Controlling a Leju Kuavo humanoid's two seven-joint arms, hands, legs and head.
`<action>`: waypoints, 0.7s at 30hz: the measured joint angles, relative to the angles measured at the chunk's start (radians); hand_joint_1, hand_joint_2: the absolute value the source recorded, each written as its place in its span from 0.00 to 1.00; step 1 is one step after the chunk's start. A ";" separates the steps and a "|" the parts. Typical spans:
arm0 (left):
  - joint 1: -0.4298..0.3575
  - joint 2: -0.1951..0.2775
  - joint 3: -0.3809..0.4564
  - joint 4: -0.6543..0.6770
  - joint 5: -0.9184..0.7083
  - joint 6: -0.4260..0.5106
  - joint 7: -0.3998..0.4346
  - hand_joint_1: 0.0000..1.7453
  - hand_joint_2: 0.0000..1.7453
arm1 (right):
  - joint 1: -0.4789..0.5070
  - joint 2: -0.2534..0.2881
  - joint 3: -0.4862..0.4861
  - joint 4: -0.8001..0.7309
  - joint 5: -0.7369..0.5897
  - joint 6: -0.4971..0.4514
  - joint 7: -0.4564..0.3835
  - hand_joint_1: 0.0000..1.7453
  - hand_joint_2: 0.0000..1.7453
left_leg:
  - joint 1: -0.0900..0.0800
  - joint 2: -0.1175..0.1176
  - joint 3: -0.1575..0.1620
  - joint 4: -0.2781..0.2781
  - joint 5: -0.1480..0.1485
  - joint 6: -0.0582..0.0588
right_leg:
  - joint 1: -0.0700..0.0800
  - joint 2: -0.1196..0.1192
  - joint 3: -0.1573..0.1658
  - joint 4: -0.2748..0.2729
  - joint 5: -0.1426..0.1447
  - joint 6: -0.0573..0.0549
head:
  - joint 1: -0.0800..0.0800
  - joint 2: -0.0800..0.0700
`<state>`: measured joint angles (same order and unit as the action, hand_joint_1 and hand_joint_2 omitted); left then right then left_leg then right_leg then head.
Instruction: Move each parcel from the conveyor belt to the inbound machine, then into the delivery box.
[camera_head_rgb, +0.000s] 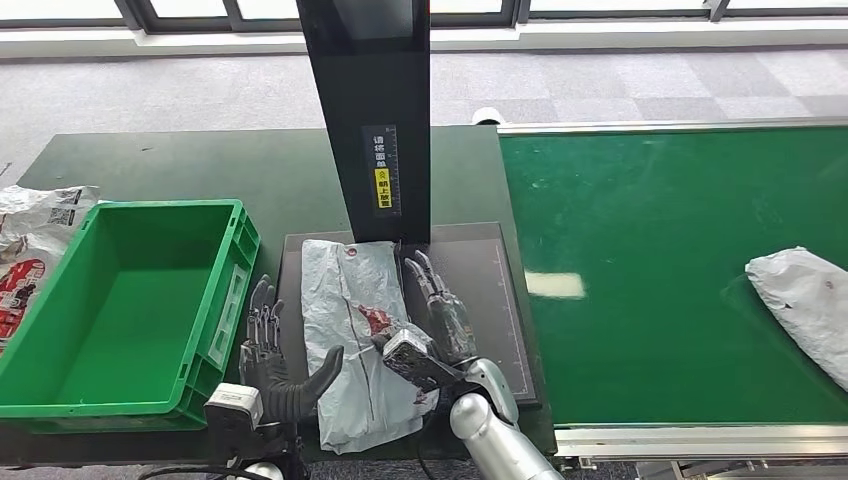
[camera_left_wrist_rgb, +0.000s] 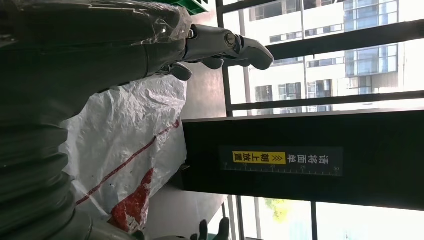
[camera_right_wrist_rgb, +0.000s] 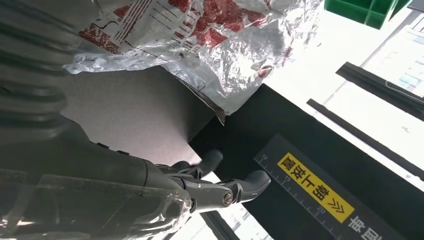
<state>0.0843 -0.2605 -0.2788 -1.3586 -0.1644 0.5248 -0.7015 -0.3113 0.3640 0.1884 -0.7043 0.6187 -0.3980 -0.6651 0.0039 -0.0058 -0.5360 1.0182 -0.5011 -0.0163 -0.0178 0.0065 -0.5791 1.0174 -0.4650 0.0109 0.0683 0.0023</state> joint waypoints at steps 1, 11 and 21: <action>0.000 0.000 -0.001 0.002 0.000 -0.002 0.000 0.00 1.00 | 0.006 -0.001 0.000 -0.012 -0.004 -0.002 -0.004 0.00 0.00 | 0.000 0.000 0.000 0.000 0.000 0.000 | 0.000 0.000 0.000 0.000 0.000 0.000 | 0.000 0.000; -0.002 -0.002 -0.016 0.017 0.001 -0.003 0.000 0.00 1.00 | 0.060 -0.011 0.007 -0.185 -0.065 -0.095 -0.035 0.00 0.00 | 0.000 0.002 0.000 0.000 0.000 0.000 | 0.000 0.002 -0.001 0.000 0.000 0.000 | 0.000 0.000; -0.002 -0.005 -0.017 0.020 0.002 -0.003 0.000 0.00 1.00 | 0.072 -0.016 0.018 -0.230 -0.075 -0.105 -0.036 0.00 0.00 | 0.000 0.002 0.000 0.000 0.000 0.000 | 0.000 0.002 -0.001 0.000 0.000 0.000 | 0.000 0.000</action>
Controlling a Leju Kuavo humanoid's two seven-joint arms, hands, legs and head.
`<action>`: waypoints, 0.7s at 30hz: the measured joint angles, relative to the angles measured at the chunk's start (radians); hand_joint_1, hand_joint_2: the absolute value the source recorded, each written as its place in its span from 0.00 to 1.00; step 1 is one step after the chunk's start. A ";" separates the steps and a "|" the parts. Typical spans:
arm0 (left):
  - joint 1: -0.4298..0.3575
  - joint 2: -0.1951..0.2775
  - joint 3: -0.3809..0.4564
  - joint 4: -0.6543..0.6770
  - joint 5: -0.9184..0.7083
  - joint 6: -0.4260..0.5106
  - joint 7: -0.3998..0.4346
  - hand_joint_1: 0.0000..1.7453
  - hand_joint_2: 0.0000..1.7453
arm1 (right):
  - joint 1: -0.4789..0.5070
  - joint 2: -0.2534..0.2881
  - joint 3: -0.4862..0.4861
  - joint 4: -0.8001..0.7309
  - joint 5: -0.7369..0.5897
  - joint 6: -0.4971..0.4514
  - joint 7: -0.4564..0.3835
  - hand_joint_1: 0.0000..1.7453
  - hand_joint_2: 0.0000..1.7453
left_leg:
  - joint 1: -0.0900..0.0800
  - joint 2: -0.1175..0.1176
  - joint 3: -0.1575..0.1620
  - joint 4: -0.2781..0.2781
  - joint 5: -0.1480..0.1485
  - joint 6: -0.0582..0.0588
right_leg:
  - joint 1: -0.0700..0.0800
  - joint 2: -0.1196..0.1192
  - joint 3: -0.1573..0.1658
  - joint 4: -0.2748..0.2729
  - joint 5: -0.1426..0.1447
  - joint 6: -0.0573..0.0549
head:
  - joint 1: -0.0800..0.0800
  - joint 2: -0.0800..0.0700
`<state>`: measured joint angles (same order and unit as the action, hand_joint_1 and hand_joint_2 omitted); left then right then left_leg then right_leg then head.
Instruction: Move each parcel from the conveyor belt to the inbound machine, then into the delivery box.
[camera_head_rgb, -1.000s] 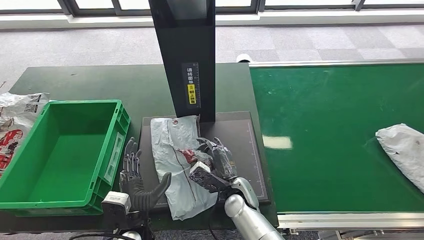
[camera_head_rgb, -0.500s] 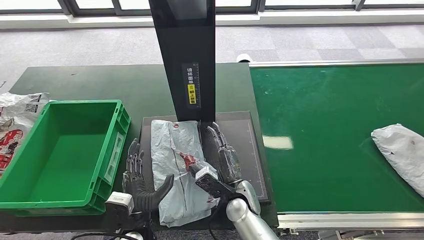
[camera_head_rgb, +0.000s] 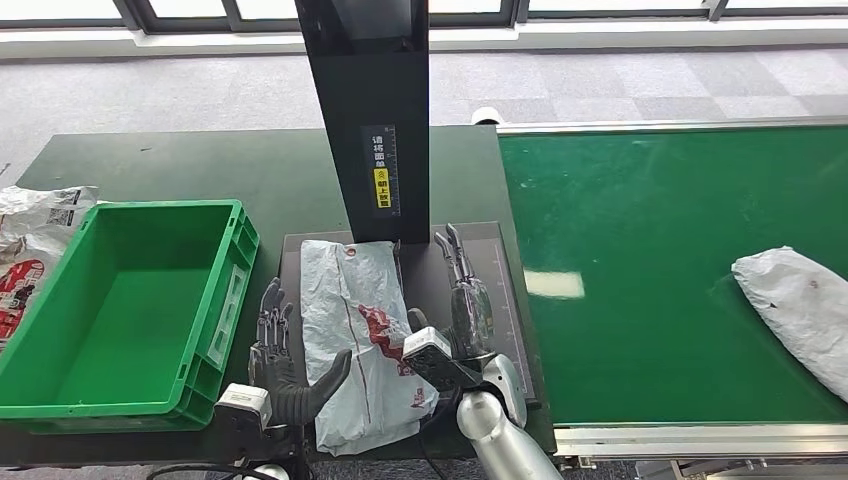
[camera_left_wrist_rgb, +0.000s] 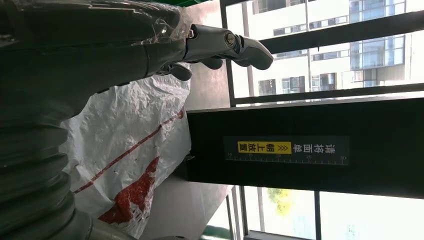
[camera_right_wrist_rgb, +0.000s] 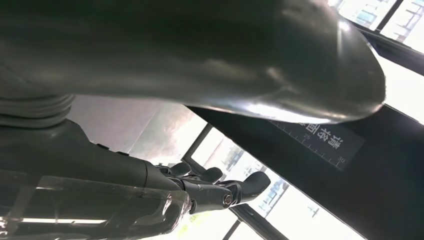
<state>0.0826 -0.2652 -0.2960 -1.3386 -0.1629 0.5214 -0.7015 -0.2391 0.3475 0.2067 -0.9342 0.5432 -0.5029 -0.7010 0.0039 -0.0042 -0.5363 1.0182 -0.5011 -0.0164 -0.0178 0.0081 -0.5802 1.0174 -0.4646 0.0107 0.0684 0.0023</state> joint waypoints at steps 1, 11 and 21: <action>0.000 0.000 0.000 0.000 0.000 0.000 0.000 0.00 1.00 | 0.006 -0.002 0.004 -0.012 -0.017 -0.020 0.000 0.00 0.00 | 0.000 0.000 0.000 0.000 0.000 0.000 | 0.000 0.000 0.000 0.000 0.000 0.000 | 0.000 0.000; -0.005 -0.001 0.000 0.009 0.005 -0.001 0.000 0.00 1.00 | 0.087 -0.045 0.117 -0.265 -0.124 -0.196 0.000 0.00 0.00 | 0.000 0.000 -0.001 0.000 0.000 0.000 | 0.000 0.000 -0.001 0.000 0.000 0.000 | 0.000 0.000; -0.153 -0.008 0.036 0.267 -0.264 0.105 0.048 0.00 1.00 | 0.176 -0.043 0.125 -0.680 0.063 -0.199 -0.001 0.00 1.00 | 0.000 -0.002 -0.002 0.000 0.001 0.000 | 0.000 -0.002 -0.001 0.000 0.001 0.000 | 0.000 0.000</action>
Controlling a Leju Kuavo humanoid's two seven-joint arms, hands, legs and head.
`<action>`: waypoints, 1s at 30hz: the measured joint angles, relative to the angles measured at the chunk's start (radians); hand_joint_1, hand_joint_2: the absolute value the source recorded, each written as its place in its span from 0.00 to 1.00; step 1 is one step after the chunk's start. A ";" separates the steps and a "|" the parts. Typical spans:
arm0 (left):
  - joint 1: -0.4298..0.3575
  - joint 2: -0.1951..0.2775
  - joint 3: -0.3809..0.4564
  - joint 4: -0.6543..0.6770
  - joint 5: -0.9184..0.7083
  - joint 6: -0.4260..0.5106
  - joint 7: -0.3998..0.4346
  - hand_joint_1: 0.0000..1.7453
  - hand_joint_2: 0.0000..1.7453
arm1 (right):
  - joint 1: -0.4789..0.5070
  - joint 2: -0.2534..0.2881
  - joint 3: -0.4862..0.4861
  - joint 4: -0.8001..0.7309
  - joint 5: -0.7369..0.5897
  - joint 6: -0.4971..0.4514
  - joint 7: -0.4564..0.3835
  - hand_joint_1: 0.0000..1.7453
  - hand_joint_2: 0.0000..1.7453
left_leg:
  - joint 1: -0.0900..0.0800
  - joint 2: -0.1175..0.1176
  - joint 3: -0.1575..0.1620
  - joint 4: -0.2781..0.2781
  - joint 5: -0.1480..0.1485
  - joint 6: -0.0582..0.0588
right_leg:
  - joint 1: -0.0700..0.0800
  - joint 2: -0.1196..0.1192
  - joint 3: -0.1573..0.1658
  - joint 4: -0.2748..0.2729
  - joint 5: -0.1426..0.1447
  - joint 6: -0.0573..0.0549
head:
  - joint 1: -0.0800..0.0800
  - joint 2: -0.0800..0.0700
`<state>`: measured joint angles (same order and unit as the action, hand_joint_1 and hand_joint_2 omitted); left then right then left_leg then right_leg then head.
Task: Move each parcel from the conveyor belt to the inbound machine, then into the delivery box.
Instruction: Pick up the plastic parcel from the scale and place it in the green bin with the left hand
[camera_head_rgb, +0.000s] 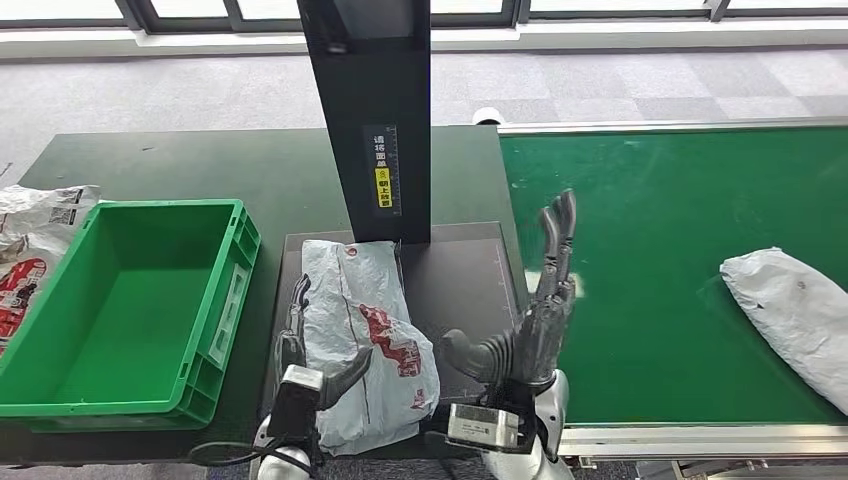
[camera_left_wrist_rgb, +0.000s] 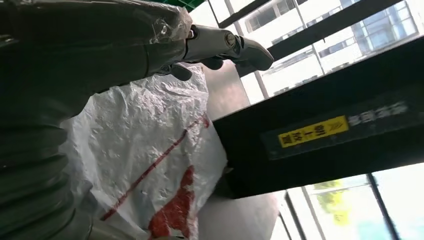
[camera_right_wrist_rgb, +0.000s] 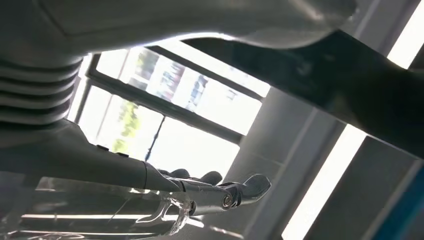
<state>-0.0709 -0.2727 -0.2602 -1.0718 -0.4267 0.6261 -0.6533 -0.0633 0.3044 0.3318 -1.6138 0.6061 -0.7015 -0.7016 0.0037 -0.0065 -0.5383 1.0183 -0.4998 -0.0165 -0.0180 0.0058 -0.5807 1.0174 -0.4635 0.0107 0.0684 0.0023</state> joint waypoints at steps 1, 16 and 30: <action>-0.039 -0.002 0.009 0.057 -0.048 0.013 0.025 0.00 1.00 | 0.003 0.000 0.003 -0.040 0.009 0.000 0.000 0.00 1.00 | 0.000 0.000 0.000 0.000 0.000 0.000 | 0.000 0.000 0.000 0.000 0.000 0.000 | 0.000 0.000; -0.356 -0.058 0.028 0.579 -0.530 0.003 0.448 0.00 1.00 | -0.003 -0.002 0.050 -0.140 -0.061 0.002 0.003 0.00 1.00 | 0.000 -0.003 -0.002 0.000 0.002 0.001 | 0.000 -0.004 0.004 0.000 0.002 0.000 | 0.000 0.000; -0.457 -0.069 -0.009 0.703 -0.719 -0.208 0.661 1.00 1.00 | -0.003 -0.002 0.050 -0.131 -0.068 0.002 0.003 0.00 1.00 | -0.001 -0.010 0.015 -0.001 -0.003 0.004 | -0.002 -0.011 0.030 -0.001 -0.007 0.003 | 0.000 0.000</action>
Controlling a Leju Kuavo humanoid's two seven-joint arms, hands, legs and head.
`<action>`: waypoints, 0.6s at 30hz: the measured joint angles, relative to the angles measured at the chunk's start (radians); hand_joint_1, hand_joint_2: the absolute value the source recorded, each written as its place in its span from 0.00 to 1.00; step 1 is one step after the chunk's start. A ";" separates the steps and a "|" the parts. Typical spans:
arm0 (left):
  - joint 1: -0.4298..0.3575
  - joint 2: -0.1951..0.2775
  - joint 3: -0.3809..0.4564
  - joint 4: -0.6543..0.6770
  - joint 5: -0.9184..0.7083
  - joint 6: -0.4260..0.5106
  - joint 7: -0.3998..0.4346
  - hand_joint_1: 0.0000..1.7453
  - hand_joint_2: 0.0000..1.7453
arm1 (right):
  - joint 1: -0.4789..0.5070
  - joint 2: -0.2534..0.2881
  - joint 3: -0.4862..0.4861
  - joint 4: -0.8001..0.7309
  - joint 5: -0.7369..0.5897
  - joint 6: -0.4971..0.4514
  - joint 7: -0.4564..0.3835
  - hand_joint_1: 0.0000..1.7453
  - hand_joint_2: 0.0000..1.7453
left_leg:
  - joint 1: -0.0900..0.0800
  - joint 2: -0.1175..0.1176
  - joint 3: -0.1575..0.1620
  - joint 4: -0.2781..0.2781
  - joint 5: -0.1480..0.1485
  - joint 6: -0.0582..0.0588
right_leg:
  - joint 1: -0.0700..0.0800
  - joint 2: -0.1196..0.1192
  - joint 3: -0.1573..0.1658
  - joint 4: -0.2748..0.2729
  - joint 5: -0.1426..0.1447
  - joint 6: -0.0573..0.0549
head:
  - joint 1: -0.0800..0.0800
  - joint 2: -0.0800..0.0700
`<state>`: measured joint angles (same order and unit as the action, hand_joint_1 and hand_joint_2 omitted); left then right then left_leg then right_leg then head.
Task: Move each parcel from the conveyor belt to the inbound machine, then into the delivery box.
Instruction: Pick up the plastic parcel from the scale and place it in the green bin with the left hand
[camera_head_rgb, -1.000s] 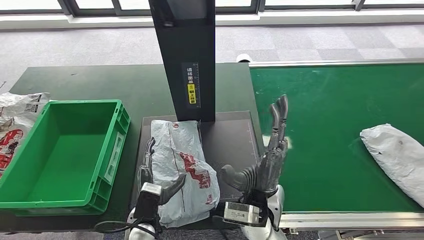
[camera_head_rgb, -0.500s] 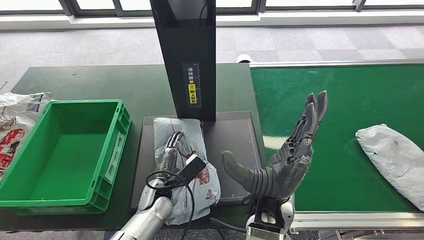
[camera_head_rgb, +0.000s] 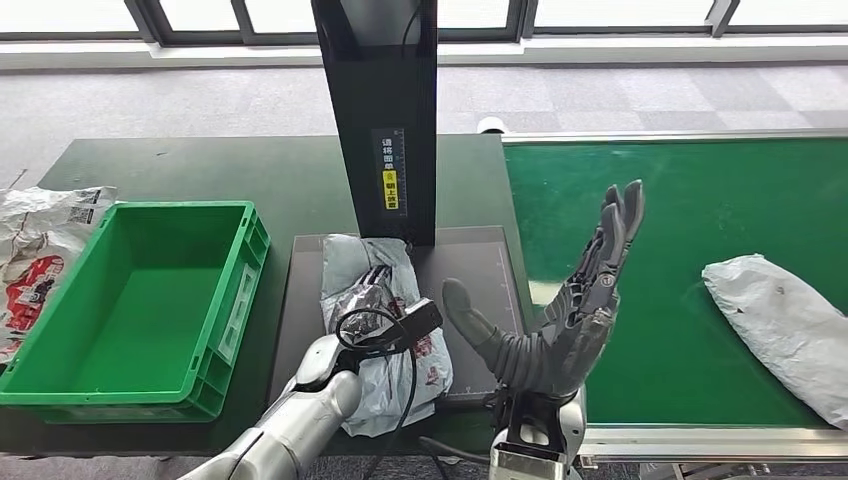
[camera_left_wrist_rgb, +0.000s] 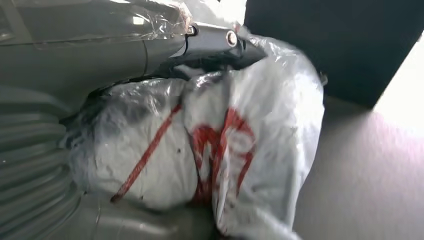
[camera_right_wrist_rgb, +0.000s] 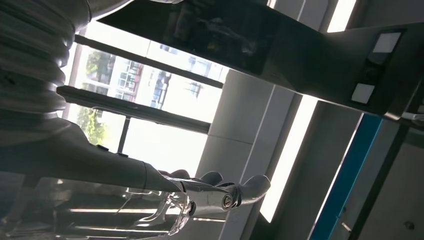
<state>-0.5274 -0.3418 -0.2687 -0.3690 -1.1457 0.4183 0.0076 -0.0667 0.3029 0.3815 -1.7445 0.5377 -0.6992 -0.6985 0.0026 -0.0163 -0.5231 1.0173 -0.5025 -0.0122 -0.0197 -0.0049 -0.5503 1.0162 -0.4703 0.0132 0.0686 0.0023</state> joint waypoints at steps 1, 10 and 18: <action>-0.003 -0.001 -0.005 0.002 -0.005 -0.012 0.002 1.00 1.00 | 0.000 0.000 0.000 0.000 0.000 0.000 0.000 0.00 1.00 | 0.000 0.000 0.003 0.000 -0.001 0.000 | 0.000 0.000 0.003 0.000 -0.001 0.000 | 0.000 0.000; -0.026 -0.009 -0.023 0.009 -0.040 -0.044 0.010 1.00 1.00 | 0.000 0.001 0.000 0.000 -0.003 0.000 0.000 0.00 1.00 | 0.000 0.001 -0.003 0.000 0.003 -0.002 | 0.000 0.002 -0.004 0.000 0.004 -0.001 | 0.000 0.000; -0.020 -0.006 -0.023 0.011 -0.049 -0.008 0.016 1.00 1.00 | 0.000 0.001 0.000 0.004 -0.014 0.000 0.000 0.00 1.00 | 0.000 0.001 -0.001 -0.001 0.000 -0.003 | 0.000 0.002 -0.003 0.000 0.001 -0.003 | 0.000 0.000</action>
<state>-0.5475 -0.3474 -0.2921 -0.3575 -1.1942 0.4108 0.0237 -0.0666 0.3038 0.3815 -1.7400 0.5239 -0.6992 -0.6985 0.0029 -0.0151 -0.5244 1.0167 -0.5022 -0.0152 -0.0193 -0.0024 -0.5537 1.0163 -0.4691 0.0104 0.0686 0.0023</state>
